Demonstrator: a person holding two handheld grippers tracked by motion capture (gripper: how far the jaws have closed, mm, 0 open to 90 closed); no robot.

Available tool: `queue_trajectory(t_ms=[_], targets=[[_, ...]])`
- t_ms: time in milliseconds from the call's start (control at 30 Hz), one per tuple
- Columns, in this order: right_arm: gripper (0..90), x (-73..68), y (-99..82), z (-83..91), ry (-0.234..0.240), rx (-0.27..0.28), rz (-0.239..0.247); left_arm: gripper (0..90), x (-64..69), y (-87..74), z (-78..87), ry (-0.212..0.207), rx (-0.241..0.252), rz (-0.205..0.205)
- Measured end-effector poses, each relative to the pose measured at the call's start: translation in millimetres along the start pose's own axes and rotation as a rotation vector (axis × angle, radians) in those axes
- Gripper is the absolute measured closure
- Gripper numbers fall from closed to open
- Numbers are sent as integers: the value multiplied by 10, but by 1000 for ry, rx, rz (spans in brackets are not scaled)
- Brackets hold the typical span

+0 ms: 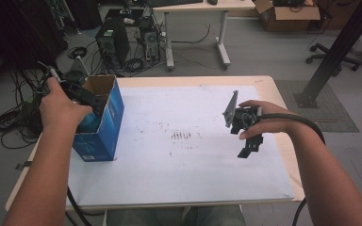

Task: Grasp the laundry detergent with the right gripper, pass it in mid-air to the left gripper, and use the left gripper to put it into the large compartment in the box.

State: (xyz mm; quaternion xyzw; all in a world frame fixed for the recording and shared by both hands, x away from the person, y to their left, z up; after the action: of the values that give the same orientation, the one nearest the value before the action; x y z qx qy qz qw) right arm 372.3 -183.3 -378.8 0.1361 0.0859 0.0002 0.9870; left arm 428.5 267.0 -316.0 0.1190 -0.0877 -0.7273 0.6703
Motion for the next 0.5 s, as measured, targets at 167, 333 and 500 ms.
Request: queue_trajectory(t_ms=[167, 333, 500], targets=[[41, -1, 13, 10, 0, -3, 3, 100, -15, -2, 41, -2, 1, -8], [41, -6, 30, 8, 1, -6, 5, 67, -15, 6, 102, -3, 10, -24], [41, -5, 45, 10, 0, -7, 7, 39, 23, 19, 180, -1, 12, -61]])
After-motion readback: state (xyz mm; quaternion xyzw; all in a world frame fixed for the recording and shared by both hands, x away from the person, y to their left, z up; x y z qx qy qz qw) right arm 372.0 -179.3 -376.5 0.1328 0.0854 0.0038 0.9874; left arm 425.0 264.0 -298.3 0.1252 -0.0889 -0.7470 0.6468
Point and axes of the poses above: each handheld gripper's, and its own axes: z roughly backward along the jaws, y roughly out of its top, x roughly to its right, the point moved 8 cm from there along -z, roughly forward along the jaws, and after that the axes turned 4 degrees about x, right-handed, at the moved point
